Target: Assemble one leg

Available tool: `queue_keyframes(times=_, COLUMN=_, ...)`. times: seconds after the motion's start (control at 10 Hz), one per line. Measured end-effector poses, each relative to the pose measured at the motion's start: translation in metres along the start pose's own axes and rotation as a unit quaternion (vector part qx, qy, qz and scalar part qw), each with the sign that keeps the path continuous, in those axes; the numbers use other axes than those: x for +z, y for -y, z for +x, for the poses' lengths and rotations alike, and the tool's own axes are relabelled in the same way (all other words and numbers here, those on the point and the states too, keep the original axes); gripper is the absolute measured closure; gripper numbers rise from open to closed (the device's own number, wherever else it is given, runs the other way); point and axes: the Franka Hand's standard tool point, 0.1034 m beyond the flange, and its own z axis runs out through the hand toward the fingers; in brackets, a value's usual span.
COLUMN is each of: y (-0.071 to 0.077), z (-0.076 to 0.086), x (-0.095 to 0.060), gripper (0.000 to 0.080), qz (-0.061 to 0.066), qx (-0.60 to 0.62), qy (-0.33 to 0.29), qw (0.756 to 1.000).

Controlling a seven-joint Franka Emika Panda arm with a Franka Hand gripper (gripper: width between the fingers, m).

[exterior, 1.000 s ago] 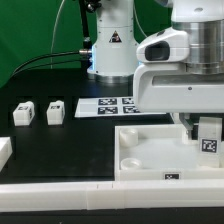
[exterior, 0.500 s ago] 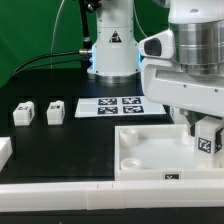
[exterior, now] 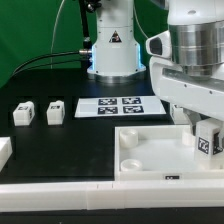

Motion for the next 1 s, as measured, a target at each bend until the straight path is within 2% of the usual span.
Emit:
queue_keyframes(times=0.1, y=0.0002, z=-0.0004, x=0.0001, gripper=0.0303, qz=0.0, qx=0.0, qy=0.0, qw=1.0)
queue_keyframes(times=0.2, y=0.0001, z=-0.0003, x=0.0001, gripper=0.0303, qz=0.0, qx=-0.039, qy=0.0, qw=0.999)
queue_keyframes(times=0.3, y=0.0005, z=-0.0015, x=0.0003, gripper=0.0199, qz=0.0, qx=-0.11, qy=0.0, qw=0.994)
queue_keyframes(times=0.5, y=0.002, z=-0.0061, x=0.001, gripper=0.0153, qz=-0.003, qx=-0.223, qy=-0.002, qw=0.975)
queue_keyframes(times=0.7, y=0.0018, z=-0.0051, x=0.001, gripper=0.015, qz=-0.011, qx=-0.356, qy=-0.007, qw=0.934)
queue_keyframes(times=1.0, y=0.0024, z=-0.0049, x=0.0005, gripper=0.015, qz=-0.019, qx=-0.494, qy=-0.011, qw=0.869)
